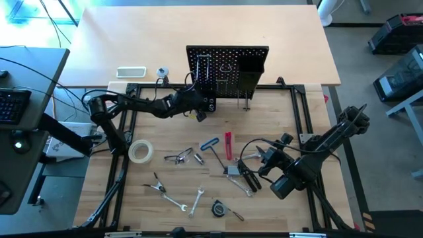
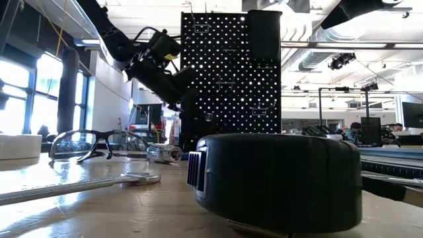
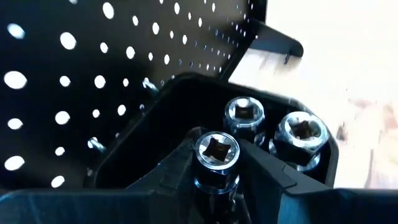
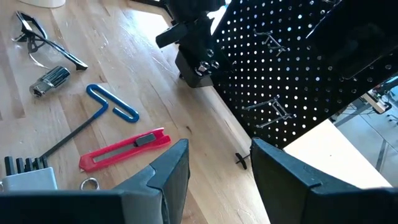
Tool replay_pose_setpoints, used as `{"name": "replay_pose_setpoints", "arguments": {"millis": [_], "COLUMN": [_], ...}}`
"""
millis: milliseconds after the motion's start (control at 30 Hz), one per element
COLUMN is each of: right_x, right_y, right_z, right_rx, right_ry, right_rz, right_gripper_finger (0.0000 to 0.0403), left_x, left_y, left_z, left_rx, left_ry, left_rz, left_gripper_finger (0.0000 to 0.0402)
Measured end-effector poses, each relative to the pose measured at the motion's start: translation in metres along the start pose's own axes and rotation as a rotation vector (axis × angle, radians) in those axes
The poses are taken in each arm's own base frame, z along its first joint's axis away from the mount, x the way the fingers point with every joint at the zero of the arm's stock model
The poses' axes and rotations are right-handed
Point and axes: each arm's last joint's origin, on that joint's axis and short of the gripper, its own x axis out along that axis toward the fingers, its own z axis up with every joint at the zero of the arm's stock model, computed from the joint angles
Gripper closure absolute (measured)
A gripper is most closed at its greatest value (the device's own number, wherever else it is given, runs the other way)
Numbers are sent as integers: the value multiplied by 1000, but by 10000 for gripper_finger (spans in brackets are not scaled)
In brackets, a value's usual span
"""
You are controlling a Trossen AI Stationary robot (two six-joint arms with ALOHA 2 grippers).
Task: Hang tools onto peg board
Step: Put the right socket into the bottom bin on the peg board, then put the socket into the bottom bin on the peg board
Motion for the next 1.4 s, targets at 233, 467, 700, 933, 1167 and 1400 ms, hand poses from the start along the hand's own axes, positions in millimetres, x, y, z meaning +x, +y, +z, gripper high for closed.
{"name": "replay_pose_setpoints", "arguments": {"millis": [233,467,700,933,1167,1400], "right_x": [0,0,0,0,0,0], "right_y": [0,0,0,0,1,1], "right_z": [0,0,0,0,1,1], "right_rx": [0,0,1,4,11,15], "right_ry": [-1,-7,-7,-7,-8,-9], "right_rz": [-1,-3,-3,-2,1,2], "right_gripper_finger": [237,237,237,237,237,237], "left_x": [0,1,1,0,0,-6], "left_y": [1,4,3,3,3,2], "left_z": [1,-1,-1,-2,-2,0], "left_rx": [-4,-10,-11,-16,-23,-20], "left_ry": [-11,3,2,11,15,29], "left_rz": [2,-14,-32,-34,-39,-64], "left_gripper_finger": [299,299,291,258,245,245]}}
